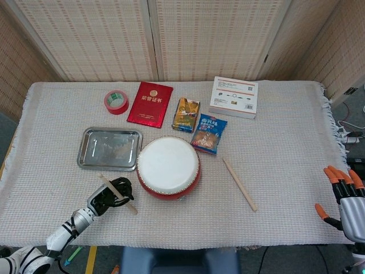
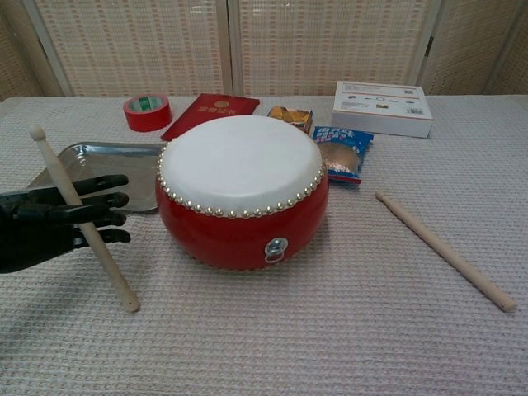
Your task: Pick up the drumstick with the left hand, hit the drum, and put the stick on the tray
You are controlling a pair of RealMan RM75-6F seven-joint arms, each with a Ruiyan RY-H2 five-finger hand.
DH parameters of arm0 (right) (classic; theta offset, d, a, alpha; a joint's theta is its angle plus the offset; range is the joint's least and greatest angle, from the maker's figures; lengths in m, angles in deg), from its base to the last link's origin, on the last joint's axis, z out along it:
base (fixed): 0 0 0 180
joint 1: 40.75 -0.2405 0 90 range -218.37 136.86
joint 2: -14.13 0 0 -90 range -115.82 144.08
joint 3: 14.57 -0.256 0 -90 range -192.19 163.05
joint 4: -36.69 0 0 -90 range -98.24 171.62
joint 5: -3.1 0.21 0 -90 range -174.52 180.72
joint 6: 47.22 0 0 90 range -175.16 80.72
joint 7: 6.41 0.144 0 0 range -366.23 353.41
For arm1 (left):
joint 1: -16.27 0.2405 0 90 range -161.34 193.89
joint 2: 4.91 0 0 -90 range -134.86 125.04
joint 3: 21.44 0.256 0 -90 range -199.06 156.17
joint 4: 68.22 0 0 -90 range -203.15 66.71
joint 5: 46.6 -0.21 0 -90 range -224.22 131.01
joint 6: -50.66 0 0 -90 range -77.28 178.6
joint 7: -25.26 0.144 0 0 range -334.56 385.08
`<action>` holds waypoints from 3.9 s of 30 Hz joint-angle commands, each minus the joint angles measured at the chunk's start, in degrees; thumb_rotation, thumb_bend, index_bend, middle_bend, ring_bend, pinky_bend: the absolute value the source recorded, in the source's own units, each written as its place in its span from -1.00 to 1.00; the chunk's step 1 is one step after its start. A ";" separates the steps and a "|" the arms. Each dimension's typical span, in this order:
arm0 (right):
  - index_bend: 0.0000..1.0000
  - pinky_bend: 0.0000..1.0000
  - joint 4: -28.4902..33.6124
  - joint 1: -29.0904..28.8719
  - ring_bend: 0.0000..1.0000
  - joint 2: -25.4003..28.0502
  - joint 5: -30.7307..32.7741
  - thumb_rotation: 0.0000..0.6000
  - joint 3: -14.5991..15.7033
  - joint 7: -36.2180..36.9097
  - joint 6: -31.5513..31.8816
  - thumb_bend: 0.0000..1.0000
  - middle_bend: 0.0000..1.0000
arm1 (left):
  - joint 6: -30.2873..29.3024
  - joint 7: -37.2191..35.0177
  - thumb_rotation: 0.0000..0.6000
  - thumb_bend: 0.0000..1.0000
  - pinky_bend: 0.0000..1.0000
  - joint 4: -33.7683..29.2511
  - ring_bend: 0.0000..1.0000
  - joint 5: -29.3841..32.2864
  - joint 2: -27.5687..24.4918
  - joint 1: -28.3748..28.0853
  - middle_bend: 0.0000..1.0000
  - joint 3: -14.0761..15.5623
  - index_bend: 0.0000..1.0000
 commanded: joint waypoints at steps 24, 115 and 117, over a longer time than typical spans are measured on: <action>-1.00 -0.98 -0.23 0.35 -1.00 -0.11 -0.36 1.00 -0.10 0.17 0.84 -0.48 -0.88 | 0.01 18.22 1.00 -0.55 0.25 -3.42 0.35 3.67 2.41 1.80 0.48 -0.38 0.37; -1.00 -0.98 -0.02 -0.06 -1.00 0.63 -3.27 1.00 -0.98 0.47 3.15 -0.48 -0.88 | -7.06 121.18 1.00 0.62 1.00 -1.44 1.00 15.45 6.25 -5.05 1.00 -17.35 1.00; -1.00 -0.98 -0.19 -0.04 -1.00 0.52 -3.23 1.00 -1.00 0.70 3.28 -0.48 -0.88 | -6.15 124.34 1.00 0.62 1.00 -0.56 1.00 16.46 7.40 -6.17 1.00 -17.69 1.00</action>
